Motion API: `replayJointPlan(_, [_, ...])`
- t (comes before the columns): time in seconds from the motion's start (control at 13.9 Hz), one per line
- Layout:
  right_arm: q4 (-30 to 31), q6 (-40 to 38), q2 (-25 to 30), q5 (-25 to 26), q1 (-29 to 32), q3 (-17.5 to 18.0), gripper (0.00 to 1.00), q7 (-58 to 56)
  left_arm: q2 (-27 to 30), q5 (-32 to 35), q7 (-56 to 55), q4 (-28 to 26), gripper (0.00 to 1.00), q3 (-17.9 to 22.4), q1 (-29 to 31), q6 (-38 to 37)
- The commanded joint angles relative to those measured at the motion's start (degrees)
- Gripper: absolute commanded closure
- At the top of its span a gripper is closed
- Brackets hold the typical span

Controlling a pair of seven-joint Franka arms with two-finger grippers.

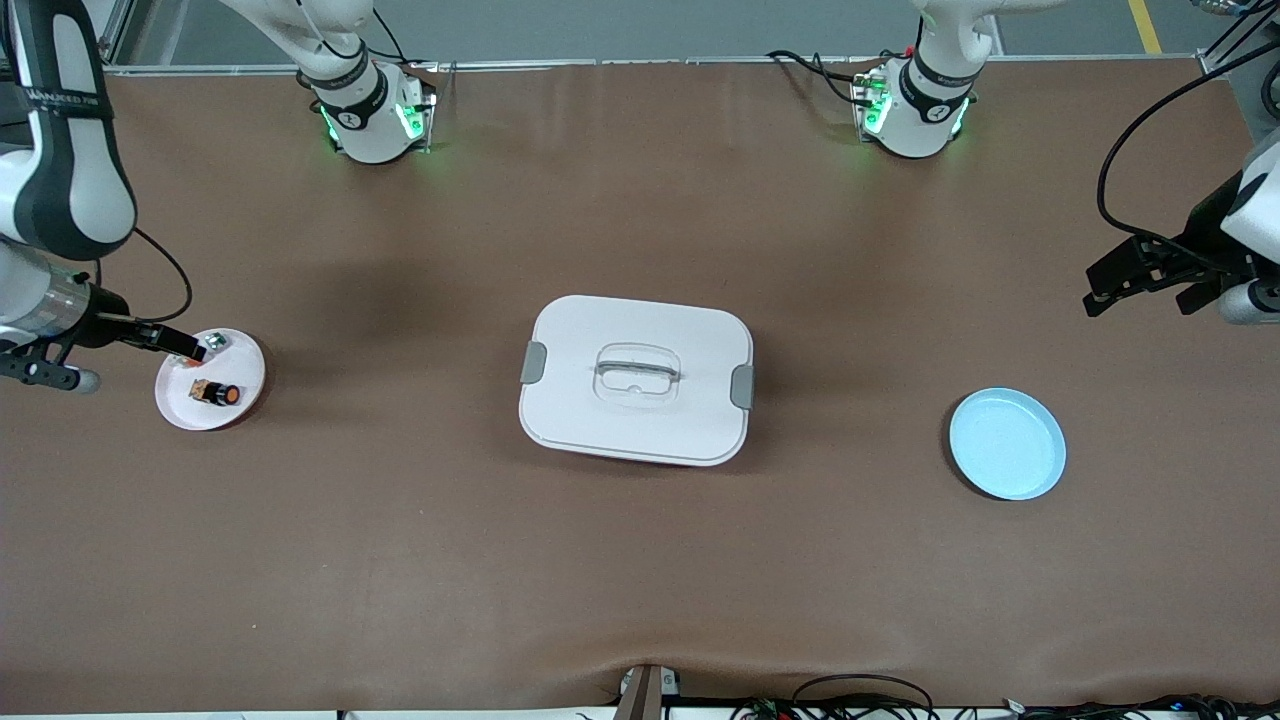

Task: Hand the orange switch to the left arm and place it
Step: 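Reach the right gripper down to the orange switch on the white plate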

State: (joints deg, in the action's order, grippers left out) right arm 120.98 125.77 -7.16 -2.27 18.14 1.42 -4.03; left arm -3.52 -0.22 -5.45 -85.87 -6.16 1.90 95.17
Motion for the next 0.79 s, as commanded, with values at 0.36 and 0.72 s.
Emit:
replayJointPlan(0.36, [1.19, 11.95, -9.70, -0.19, 4.62, 0.78, 0.00, -8.44, 0.18, 0.04, 1.41, 0.53, 0.00, -0.16, 0.30, -0.86])
replayJointPlan(0.72, [-0.04, 17.40, -15.94, -0.28, 4.97, 0.87, 0.00, -9.42, 0.10, 0.04, 1.41, 0.53, 0.00, -0.16, 0.30, -0.86])
